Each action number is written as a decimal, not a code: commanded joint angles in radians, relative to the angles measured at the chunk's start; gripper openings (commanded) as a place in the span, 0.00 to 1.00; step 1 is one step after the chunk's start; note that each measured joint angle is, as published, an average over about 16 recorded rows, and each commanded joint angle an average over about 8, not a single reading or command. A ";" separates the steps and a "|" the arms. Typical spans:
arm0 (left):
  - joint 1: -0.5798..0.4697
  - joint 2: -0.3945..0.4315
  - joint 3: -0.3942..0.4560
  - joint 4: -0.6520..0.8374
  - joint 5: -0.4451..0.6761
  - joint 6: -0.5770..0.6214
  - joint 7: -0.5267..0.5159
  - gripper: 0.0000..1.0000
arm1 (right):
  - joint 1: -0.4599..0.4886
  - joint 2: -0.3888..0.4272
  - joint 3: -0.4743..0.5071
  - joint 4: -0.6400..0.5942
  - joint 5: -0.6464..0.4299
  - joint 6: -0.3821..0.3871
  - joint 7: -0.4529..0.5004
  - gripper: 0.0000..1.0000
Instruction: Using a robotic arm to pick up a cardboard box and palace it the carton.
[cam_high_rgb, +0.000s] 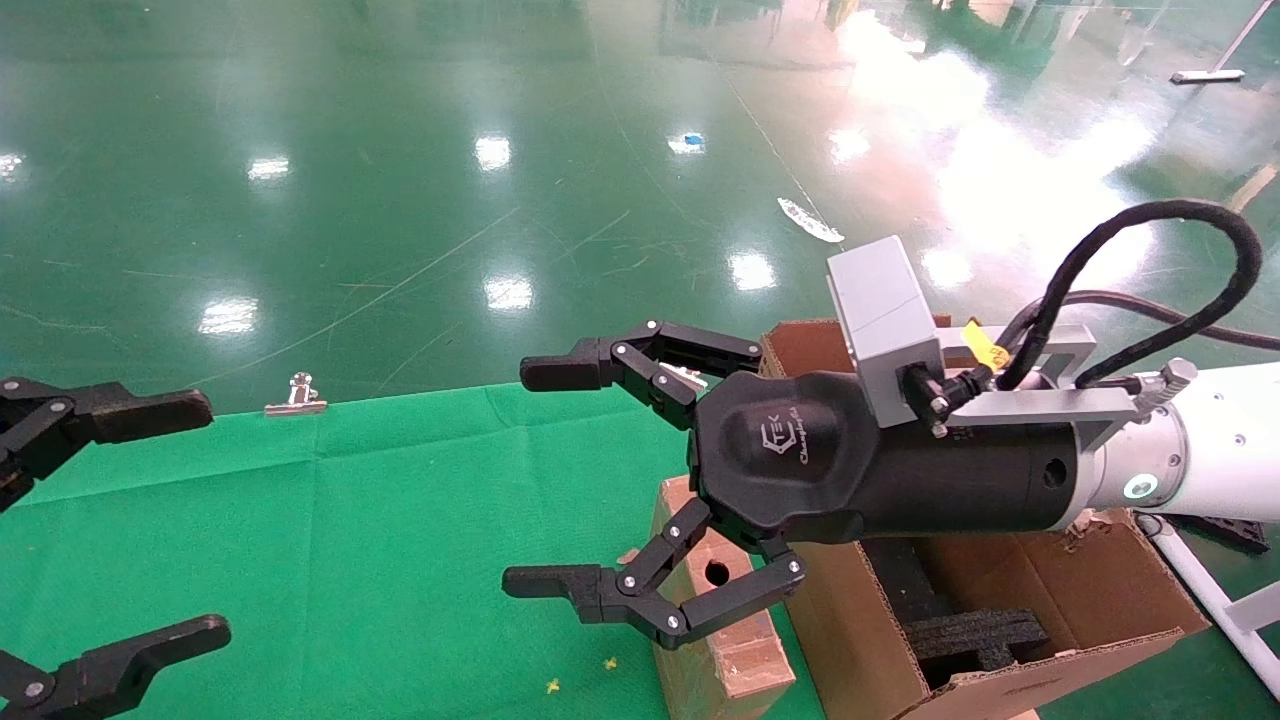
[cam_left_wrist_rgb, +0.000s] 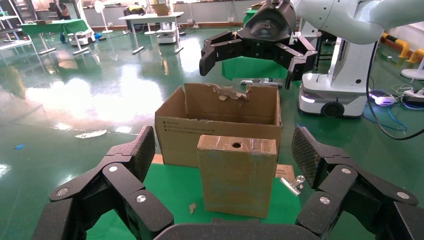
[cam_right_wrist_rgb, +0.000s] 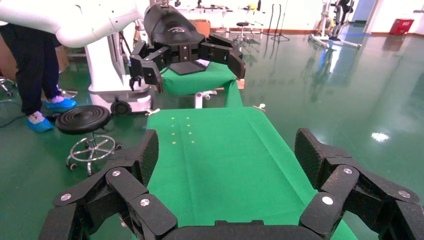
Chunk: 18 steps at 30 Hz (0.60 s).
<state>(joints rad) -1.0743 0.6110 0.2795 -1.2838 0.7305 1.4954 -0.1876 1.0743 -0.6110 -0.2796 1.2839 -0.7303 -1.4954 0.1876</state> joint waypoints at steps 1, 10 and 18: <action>0.000 0.000 0.000 0.000 0.000 0.000 0.000 1.00 | 0.000 0.000 0.000 0.000 0.000 0.000 0.000 1.00; 0.000 0.000 0.000 0.000 0.000 0.000 0.000 1.00 | 0.000 0.000 0.000 0.000 0.000 0.000 0.000 1.00; 0.000 0.000 0.000 0.001 0.000 0.000 0.000 1.00 | 0.016 0.002 -0.018 0.021 -0.034 -0.003 0.015 1.00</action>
<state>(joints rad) -1.0746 0.6110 0.2801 -1.2833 0.7303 1.4954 -0.1872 1.1052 -0.6138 -0.3114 1.3091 -0.7863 -1.5053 0.2087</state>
